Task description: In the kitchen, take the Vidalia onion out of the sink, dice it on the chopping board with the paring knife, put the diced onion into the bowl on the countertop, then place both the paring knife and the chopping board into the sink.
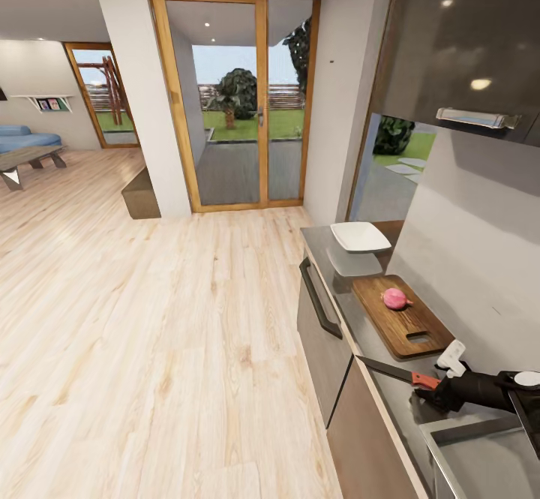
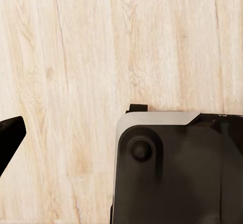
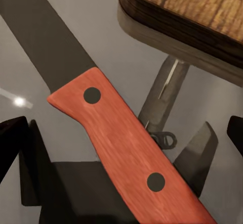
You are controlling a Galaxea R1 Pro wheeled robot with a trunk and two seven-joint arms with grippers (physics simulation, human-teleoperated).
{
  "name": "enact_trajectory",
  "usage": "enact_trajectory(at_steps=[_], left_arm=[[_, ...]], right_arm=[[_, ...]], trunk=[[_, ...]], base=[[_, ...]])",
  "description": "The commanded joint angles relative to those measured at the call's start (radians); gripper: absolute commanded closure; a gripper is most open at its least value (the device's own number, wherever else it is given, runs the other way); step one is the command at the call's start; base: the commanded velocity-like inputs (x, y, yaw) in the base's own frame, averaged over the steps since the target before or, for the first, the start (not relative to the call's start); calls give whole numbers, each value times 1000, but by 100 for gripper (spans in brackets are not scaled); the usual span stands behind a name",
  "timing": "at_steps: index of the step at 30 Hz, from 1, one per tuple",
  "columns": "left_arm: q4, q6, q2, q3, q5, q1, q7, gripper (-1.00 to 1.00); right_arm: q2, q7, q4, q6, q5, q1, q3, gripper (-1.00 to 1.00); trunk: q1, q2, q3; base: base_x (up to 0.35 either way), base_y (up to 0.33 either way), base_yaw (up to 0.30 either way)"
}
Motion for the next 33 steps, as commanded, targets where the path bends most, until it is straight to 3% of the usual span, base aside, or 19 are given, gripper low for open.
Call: enact_trajectory(at_steps=[1,9,10,33], left_arm=[[3,-6,-1,-9,10,-2,2,-100],[3,-6,-1,-9,10,-2,2,-100],[3,-6,-1,-9,10,-2,2,-100],[3,-6,-1,-9,10,-2,2,-100]], right_arm=[[1,3,28,5,7,0,0,-100],[1,3,28,5,7,0,0,-100],[1,3,28,5,7,0,0,100],[1,5,27,5,7,0,0,100]], trunk=[[1,-1,-2],[1,-1,-2],[1,-1,-2],[1,-1,-2]], base=[[0,0,0],[0,0,0],[0,0,0],[0,0,0]])
